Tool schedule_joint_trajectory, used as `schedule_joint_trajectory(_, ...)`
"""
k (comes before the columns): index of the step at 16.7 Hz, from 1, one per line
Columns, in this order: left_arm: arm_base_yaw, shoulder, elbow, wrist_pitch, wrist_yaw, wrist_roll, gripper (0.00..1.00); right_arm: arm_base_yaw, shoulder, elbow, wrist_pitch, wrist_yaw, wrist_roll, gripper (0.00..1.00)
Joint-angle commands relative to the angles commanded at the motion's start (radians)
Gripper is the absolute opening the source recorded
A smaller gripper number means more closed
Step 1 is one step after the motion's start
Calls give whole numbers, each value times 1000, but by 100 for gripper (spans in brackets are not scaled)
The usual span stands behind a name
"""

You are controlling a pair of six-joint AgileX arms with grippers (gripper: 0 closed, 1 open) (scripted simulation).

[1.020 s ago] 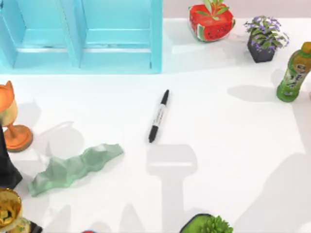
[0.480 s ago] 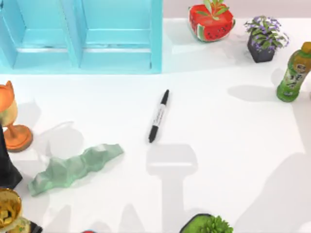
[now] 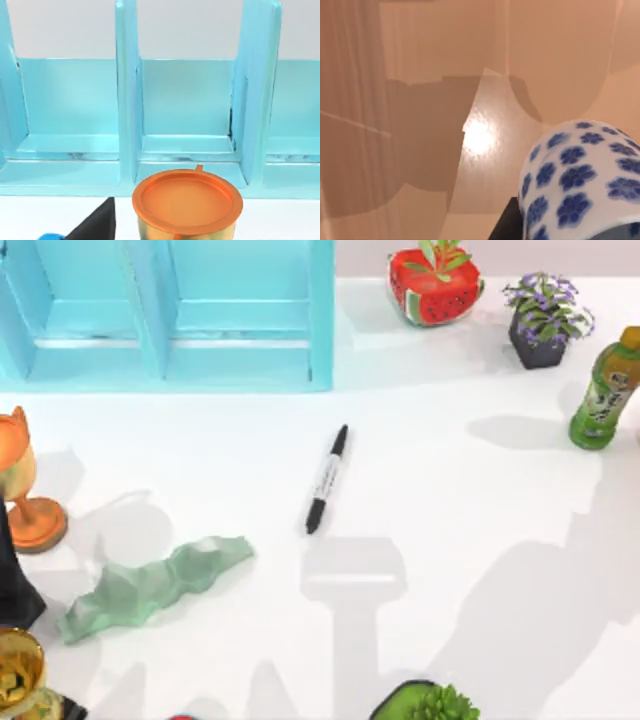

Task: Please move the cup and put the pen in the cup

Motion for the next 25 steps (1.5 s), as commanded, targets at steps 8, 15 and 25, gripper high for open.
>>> schedule_joint_trajectory(8,0,0,0,0,0,0,100,309,-164,226,-402,-3,307,0)
schedule_joint_trajectory(15,0,0,0,0,0,0,100,341,-158,244,-415,-5,343,0)
schedule_joint_trajectory(25,0,0,0,0,0,0,100,789,162,384,-228,-7,796,0)
